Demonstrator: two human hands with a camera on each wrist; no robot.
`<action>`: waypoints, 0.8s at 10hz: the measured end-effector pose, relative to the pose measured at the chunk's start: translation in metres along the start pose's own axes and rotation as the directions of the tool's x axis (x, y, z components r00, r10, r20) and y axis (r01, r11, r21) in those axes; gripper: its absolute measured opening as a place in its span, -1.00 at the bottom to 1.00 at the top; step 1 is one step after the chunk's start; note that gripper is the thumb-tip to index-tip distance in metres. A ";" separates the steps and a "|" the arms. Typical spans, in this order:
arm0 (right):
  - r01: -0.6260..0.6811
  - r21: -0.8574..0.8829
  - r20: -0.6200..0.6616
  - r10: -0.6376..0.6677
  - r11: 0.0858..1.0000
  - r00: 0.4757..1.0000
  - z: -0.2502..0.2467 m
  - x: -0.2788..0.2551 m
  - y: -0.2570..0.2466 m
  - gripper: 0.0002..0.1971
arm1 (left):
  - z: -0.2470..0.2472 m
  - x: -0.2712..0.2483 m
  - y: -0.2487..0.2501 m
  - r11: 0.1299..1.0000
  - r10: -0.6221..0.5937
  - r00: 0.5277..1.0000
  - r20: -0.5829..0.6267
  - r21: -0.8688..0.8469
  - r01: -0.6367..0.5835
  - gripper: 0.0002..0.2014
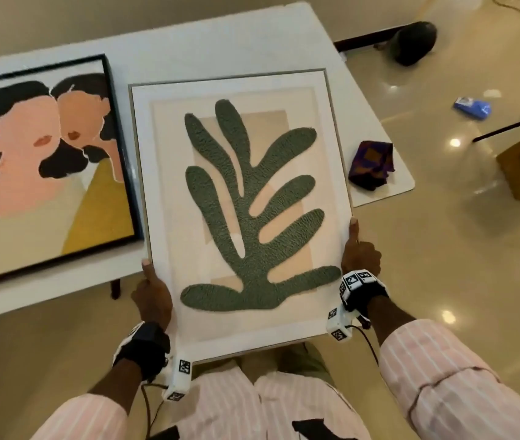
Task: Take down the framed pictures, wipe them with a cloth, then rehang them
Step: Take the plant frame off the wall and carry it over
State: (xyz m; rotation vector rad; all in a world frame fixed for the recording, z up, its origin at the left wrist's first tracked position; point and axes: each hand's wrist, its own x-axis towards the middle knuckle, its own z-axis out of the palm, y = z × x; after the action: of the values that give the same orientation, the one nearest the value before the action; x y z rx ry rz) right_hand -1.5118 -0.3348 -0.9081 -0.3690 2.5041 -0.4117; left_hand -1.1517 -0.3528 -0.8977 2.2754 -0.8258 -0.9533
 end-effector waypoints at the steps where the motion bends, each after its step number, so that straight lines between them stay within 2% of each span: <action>1: -0.007 0.009 -0.036 0.007 1.000 0.999 0.013 -0.004 0.018 -0.01 | -0.001 -0.006 -0.018 0.994 -0.078 0.997 -0.018 0.070 0.080 -0.26; 3: 0.030 0.008 -0.087 -0.029 1.000 0.996 0.025 -0.020 0.038 -0.01 | -0.009 -0.007 -0.050 0.991 -0.101 0.995 0.003 0.086 0.100 -0.16; 5: 0.023 0.043 -0.133 -0.017 0.999 0.991 0.051 -0.018 0.057 -0.03 | 0.003 0.005 -0.087 0.999 0.019 0.999 -0.036 0.050 -0.017 -0.27; 6: 0.038 0.085 -0.175 -0.023 0.996 0.984 0.065 -0.010 0.066 -0.09 | 0.012 0.001 -0.098 1.000 0.011 0.994 -0.109 0.026 -0.008 -0.21; 7: 0.056 0.085 -0.211 -0.037 0.995 0.977 0.085 0.004 0.094 -0.13 | 0.024 0.003 -0.119 0.999 0.008 0.991 -0.131 0.045 -0.003 -0.26; 8: 0.060 0.156 -0.257 -0.018 0.986 0.966 0.101 0.012 0.108 -0.07 | 0.028 0.008 -0.131 0.996 0.057 0.987 -0.152 0.072 -0.046 -0.28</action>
State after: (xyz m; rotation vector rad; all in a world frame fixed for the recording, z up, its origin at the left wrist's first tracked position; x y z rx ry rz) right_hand -1.4813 -0.2609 -1.0336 -0.3185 2.6894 -0.7152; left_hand -1.1260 -0.2772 -1.0051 2.3396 -0.8573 -0.7265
